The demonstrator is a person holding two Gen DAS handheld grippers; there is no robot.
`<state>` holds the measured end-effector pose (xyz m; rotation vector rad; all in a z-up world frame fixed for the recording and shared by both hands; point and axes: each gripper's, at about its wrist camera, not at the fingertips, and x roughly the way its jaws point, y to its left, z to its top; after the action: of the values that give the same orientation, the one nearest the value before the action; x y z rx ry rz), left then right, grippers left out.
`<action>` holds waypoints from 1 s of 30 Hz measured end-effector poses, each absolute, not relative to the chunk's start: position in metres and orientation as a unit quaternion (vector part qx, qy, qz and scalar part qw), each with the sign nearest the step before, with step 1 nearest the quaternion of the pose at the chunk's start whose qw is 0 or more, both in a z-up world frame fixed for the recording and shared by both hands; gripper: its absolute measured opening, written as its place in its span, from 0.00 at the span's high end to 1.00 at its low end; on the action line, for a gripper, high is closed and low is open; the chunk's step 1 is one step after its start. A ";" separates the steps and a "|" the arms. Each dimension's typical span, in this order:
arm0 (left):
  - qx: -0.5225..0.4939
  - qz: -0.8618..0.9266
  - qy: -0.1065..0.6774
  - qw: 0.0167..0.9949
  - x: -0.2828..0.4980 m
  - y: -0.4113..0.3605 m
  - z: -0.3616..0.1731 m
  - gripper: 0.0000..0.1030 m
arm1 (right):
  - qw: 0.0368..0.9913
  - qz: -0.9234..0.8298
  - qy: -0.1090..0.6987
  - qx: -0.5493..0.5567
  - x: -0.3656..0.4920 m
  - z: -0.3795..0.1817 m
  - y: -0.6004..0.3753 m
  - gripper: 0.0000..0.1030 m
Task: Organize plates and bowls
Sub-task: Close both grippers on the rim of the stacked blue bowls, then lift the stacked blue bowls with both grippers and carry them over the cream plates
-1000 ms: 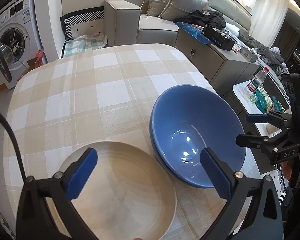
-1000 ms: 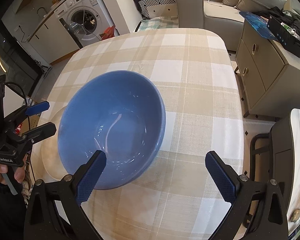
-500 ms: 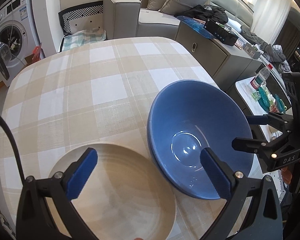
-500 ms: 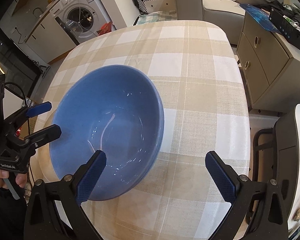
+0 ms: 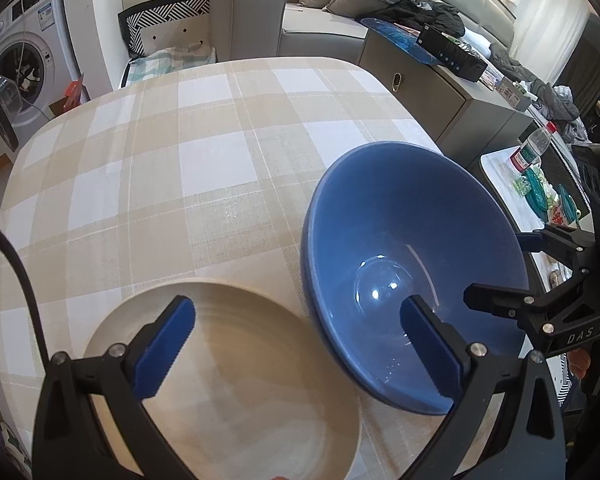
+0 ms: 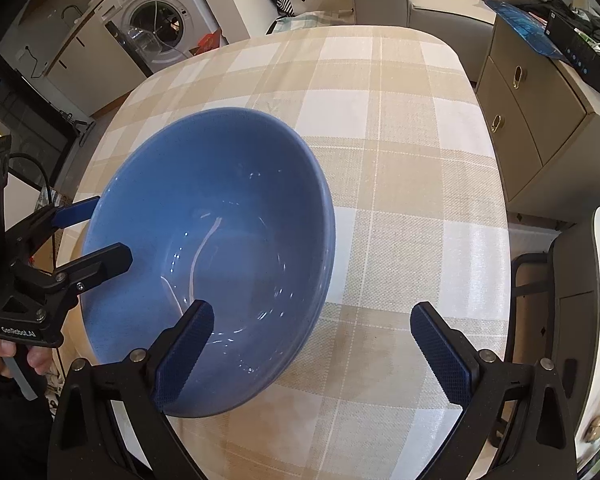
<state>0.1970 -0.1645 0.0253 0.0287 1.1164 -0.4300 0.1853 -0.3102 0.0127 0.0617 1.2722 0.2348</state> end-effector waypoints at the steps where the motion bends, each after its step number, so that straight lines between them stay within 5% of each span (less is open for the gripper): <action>1: 0.014 -0.201 0.526 0.826 0.197 -0.164 0.025 0.00 | 0.798 0.109 0.592 0.029 0.185 0.012 -0.310 0.02; 10: 0.015 -0.198 0.530 0.825 0.200 -0.166 0.018 0.02 | 0.798 0.116 0.590 0.045 0.187 0.006 -0.312 0.27; 18: 0.009 -0.211 0.532 0.820 0.200 -0.170 0.016 0.23 | 0.799 0.130 0.586 0.050 0.184 0.005 -0.312 0.43; 25: 0.003 -0.226 0.537 0.812 0.196 -0.175 0.016 0.51 | 0.797 0.144 0.584 0.054 0.182 0.006 -0.309 0.60; 30: 0.011 -0.238 0.543 0.805 0.193 -0.180 0.015 0.59 | 0.799 0.143 0.582 0.043 0.179 0.009 -0.302 0.67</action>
<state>0.1925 -0.1800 0.0147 0.0241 1.1632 -0.5088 0.1792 -0.3025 0.0087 0.0923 1.2490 0.3065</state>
